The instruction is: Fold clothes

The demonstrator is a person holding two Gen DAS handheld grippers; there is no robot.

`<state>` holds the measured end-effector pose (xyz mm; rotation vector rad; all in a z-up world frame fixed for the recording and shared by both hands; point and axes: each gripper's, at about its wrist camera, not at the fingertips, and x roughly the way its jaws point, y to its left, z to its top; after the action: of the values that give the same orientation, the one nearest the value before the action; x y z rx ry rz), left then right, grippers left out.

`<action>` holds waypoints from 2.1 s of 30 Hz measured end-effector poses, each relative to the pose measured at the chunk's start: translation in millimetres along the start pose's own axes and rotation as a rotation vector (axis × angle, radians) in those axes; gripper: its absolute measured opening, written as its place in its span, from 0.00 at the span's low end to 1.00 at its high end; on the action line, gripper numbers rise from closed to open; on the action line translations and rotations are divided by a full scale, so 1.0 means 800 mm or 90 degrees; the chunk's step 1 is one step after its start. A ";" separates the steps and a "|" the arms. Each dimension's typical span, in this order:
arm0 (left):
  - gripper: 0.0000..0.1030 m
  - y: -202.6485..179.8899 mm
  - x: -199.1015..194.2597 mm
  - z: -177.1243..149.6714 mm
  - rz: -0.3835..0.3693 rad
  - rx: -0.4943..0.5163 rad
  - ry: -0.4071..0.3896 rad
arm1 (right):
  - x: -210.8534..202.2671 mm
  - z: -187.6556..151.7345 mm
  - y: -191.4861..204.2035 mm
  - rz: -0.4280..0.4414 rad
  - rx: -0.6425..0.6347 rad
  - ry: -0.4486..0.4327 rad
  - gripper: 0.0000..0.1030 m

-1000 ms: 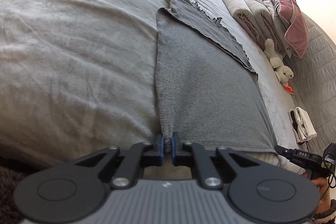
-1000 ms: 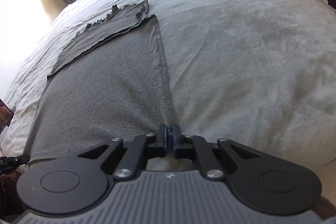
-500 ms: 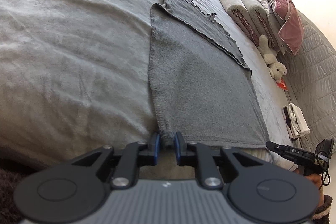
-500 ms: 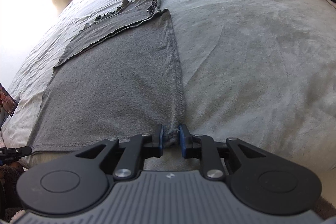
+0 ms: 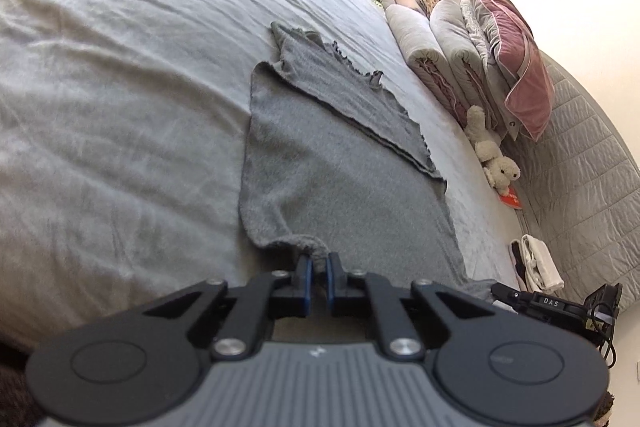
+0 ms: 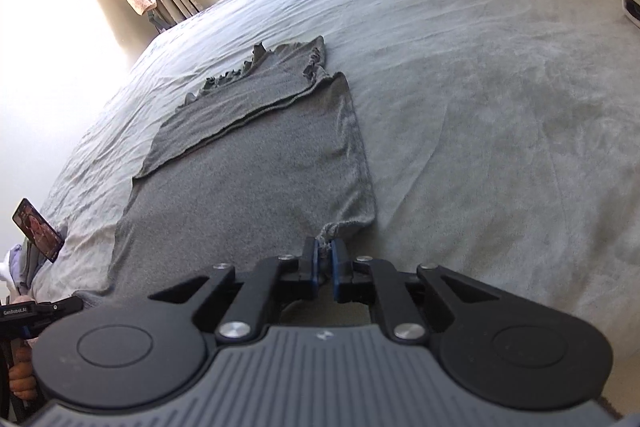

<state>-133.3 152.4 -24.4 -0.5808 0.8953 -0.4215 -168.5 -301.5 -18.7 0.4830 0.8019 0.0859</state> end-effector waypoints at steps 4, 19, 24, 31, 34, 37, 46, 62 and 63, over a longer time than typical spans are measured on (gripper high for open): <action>0.07 -0.010 0.019 0.031 0.018 0.017 -0.017 | 0.020 0.024 0.007 -0.008 -0.009 -0.012 0.09; 0.07 0.014 0.140 0.129 0.090 0.018 -0.013 | 0.137 0.101 -0.022 -0.046 0.019 -0.014 0.09; 0.08 0.030 0.146 0.132 0.048 0.013 -0.016 | 0.142 0.101 -0.032 -0.027 0.021 -0.029 0.10; 0.31 0.035 0.126 0.135 0.016 0.042 -0.052 | 0.125 0.108 -0.043 0.024 0.033 -0.082 0.24; 0.32 0.030 0.120 0.139 0.026 0.082 -0.065 | 0.119 0.105 -0.036 0.025 -0.022 -0.088 0.37; 0.33 0.025 0.115 0.137 0.039 0.133 -0.078 | 0.119 0.095 -0.025 0.014 -0.108 -0.088 0.37; 0.33 0.003 0.133 0.129 0.059 0.252 -0.067 | 0.118 0.088 -0.025 0.021 -0.262 -0.075 0.37; 0.12 -0.008 0.158 0.119 0.112 0.261 -0.063 | 0.157 0.070 0.006 -0.014 -0.392 -0.070 0.37; 0.12 -0.008 0.157 0.119 0.112 0.261 -0.064 | 0.159 0.067 0.009 -0.017 -0.402 -0.073 0.37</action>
<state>15.1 104.3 -49.4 -0.1440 0.7295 -0.3977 -41.4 -283.7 -68.9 -0.1197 0.6257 0.2747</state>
